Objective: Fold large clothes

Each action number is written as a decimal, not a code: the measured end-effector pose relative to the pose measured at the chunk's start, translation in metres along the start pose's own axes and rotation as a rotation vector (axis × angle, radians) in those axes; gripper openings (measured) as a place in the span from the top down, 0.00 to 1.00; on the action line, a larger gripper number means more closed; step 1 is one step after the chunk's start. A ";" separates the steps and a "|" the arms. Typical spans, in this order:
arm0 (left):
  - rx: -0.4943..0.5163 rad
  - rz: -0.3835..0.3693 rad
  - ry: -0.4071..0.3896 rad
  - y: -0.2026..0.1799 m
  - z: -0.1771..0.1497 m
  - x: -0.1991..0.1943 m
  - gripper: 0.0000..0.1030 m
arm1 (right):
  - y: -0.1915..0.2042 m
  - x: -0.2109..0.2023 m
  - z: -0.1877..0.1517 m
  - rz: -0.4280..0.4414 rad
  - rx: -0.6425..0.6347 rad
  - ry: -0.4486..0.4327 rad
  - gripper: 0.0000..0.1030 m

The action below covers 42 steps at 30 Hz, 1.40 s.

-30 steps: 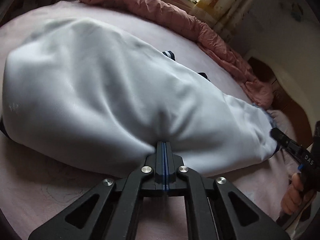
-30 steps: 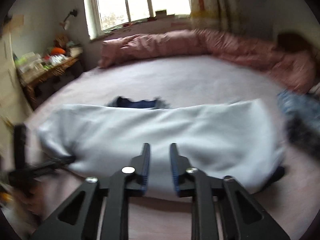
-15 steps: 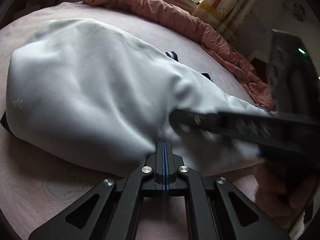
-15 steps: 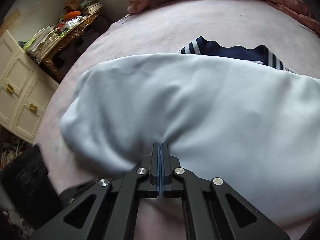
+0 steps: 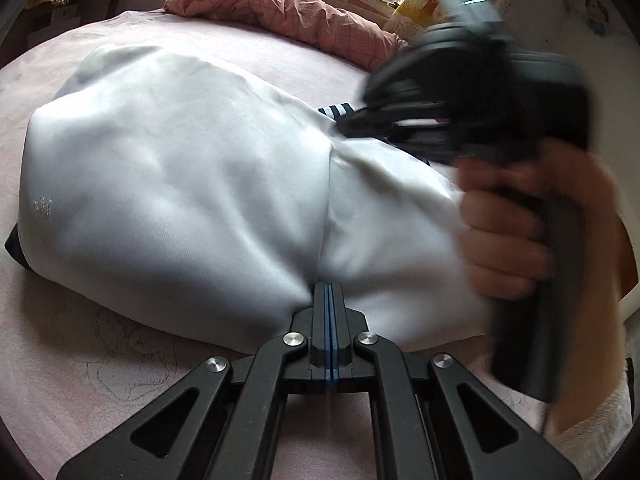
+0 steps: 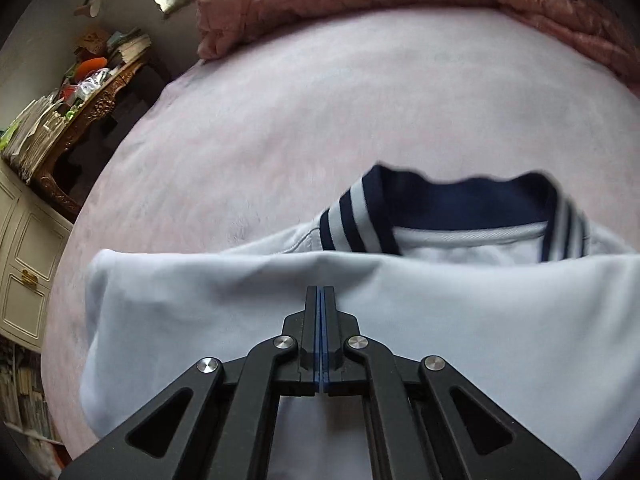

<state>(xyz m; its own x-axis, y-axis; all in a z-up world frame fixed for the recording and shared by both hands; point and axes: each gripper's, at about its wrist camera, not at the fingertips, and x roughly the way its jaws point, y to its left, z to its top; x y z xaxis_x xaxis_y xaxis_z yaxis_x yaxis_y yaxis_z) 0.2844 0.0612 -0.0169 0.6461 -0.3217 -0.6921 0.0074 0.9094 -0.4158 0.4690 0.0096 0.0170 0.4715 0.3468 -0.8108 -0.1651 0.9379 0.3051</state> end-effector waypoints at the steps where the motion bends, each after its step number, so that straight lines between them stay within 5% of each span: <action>1: 0.003 0.004 -0.001 -0.001 0.000 0.000 0.96 | -0.001 -0.015 -0.003 0.008 -0.020 -0.036 1.00; 8: 0.036 0.041 -0.015 -0.013 -0.003 -0.001 0.96 | -0.044 -0.116 -0.056 -0.018 -0.103 -0.178 0.99; 14: 0.041 0.037 -0.028 -0.012 -0.003 -0.002 0.96 | -0.132 -0.174 -0.118 -0.073 -0.014 -0.264 0.99; 23: 0.061 0.047 -0.038 -0.013 -0.005 -0.004 0.96 | -0.191 -0.118 -0.133 0.010 0.080 -0.087 1.00; 32: 0.069 0.054 -0.040 -0.014 -0.006 -0.004 0.96 | -0.185 -0.127 -0.146 -0.043 0.051 -0.180 0.98; 36: 0.099 0.087 -0.054 -0.018 -0.008 -0.007 0.96 | -0.213 -0.165 -0.166 -0.046 0.238 -0.214 0.64; 39: 0.141 0.115 -0.071 -0.026 -0.011 -0.007 0.96 | -0.236 -0.183 -0.171 -0.017 0.358 -0.228 0.64; 41: 0.146 0.118 -0.071 -0.025 -0.010 -0.007 0.96 | -0.248 -0.197 -0.178 -0.112 0.419 -0.299 0.55; 42: 0.142 0.114 -0.069 -0.024 -0.010 -0.006 0.96 | -0.255 -0.202 -0.182 -0.161 0.455 -0.342 0.42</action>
<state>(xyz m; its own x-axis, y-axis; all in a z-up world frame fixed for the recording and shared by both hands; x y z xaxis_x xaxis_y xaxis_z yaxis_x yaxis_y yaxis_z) 0.2725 0.0392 -0.0085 0.7000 -0.2002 -0.6855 0.0356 0.9685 -0.2465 0.2581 -0.2974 0.0121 0.7250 0.1063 -0.6805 0.2846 0.8535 0.4365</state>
